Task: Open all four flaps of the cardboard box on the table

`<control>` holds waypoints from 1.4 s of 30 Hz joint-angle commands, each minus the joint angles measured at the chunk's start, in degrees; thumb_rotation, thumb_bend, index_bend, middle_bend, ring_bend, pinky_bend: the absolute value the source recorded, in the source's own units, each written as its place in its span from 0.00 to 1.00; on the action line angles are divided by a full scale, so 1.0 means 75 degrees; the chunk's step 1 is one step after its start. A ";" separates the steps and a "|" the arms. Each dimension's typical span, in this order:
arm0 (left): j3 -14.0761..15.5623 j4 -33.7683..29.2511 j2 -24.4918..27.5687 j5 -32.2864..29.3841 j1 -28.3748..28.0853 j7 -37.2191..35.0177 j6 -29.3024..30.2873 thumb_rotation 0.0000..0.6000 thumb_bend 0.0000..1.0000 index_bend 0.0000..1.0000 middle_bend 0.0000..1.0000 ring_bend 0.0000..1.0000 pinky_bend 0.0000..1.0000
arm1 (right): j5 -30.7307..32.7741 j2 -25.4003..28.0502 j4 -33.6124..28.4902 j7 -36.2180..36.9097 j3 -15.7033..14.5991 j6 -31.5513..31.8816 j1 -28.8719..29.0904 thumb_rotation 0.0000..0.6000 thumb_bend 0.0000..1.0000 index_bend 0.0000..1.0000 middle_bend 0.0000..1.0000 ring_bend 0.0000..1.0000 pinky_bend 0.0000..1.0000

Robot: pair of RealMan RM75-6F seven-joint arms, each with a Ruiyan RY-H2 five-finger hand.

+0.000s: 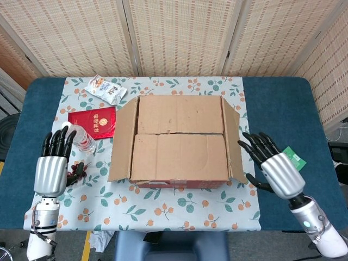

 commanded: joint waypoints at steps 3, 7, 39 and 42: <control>-0.0228 0.0316 0.0408 -0.0334 0.0058 -0.0535 -0.0191 1.00 0.38 0.00 0.00 0.00 0.00 | 0.2335 -0.0412 -0.0480 -0.2006 0.1002 -0.1880 0.1613 1.00 0.37 0.00 0.00 0.00 0.00; -0.0377 0.0699 0.0530 -0.0559 0.0024 -0.0695 -0.0280 1.00 0.38 0.00 0.00 0.00 0.00 | 0.3857 -0.1026 -0.0178 -0.2922 0.1363 -0.2530 0.2529 1.00 0.37 0.00 0.00 0.00 0.00; -0.0791 0.2123 0.0957 -0.1080 0.0022 -0.2317 -0.0516 1.00 0.38 0.00 0.00 0.00 0.00 | 0.6790 -0.3100 0.3418 -0.3868 0.0818 -0.4096 0.5451 1.00 0.37 0.00 0.00 0.00 0.00; -0.0794 0.2149 0.0957 -0.1067 0.0027 -0.2369 -0.0486 1.00 0.38 0.00 0.00 0.00 0.00 | 0.6738 -0.3223 0.3673 -0.3727 0.0810 -0.4118 0.5545 1.00 0.37 0.00 0.00 0.00 0.00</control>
